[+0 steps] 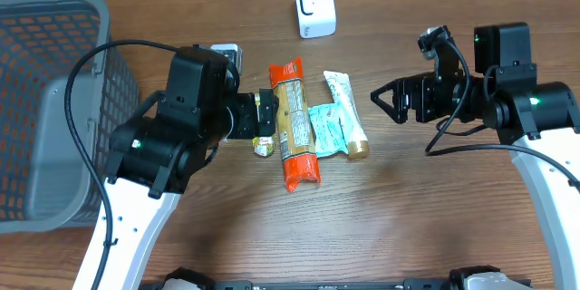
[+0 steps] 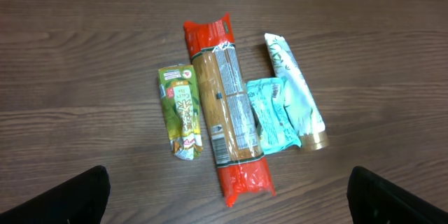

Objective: Scan the item barcode
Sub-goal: 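Push the items together toward the right with the left gripper, then lower the right gripper onto the right side of the item row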

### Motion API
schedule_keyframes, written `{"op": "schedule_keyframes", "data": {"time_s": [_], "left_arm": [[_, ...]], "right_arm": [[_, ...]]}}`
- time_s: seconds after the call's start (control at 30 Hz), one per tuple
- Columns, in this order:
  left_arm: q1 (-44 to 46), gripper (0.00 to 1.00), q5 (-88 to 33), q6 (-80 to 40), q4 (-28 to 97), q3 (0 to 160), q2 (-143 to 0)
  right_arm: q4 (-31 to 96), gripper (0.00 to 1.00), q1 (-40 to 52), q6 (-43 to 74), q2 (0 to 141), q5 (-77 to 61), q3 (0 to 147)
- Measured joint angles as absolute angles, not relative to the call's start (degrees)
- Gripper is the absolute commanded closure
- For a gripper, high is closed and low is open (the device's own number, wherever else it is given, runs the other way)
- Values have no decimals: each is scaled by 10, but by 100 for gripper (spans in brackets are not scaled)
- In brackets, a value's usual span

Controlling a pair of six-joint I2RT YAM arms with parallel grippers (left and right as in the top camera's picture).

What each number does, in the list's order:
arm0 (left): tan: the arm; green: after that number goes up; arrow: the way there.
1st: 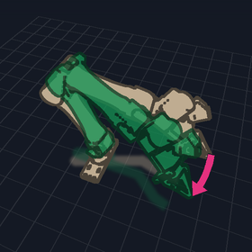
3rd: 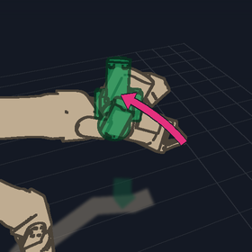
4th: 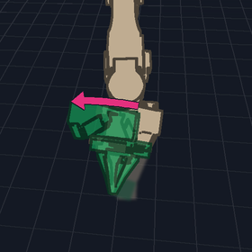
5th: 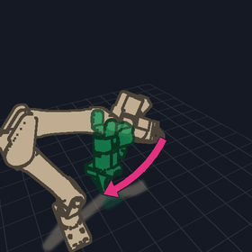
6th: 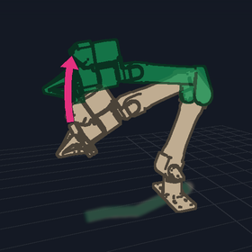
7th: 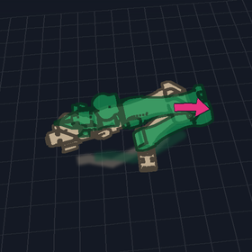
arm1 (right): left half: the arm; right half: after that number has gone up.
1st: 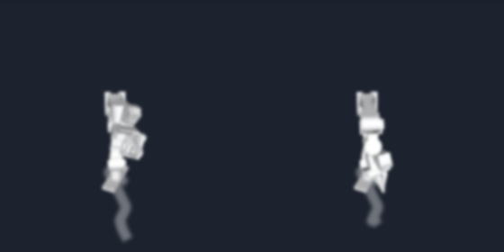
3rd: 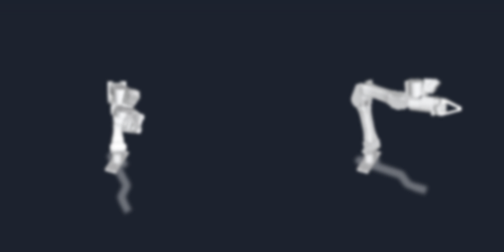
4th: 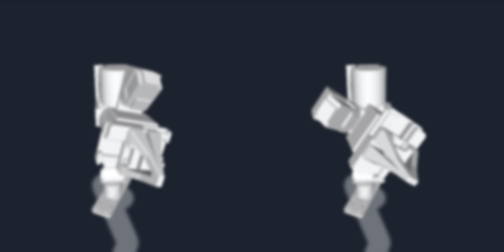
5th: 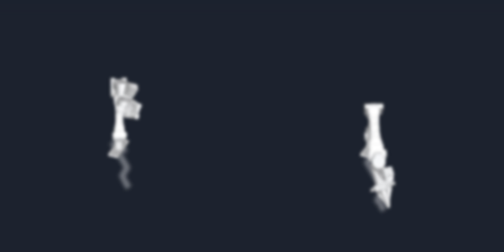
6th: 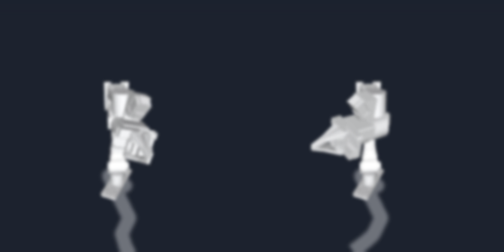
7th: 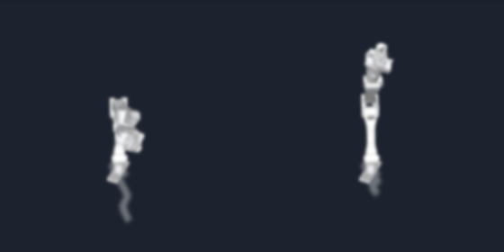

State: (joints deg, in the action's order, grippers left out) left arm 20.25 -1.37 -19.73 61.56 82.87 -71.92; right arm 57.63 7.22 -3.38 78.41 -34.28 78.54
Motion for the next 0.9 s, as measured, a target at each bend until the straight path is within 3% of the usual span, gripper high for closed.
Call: {"op": "schedule_keyframes", "data": {"time_s": [0.1,0.5,0.9], "left_arm": [[203,0,-14,-197,616,829,-727],[203,0,-15,-197,616,829,-763],[203,1,-22,-197,617,829,-799]], "right_arm": [[575,2,75,-22,796,-334,785],[563,15,107,-5,996,-259,785],[490,14,157,13,1073,-213,759]]}}
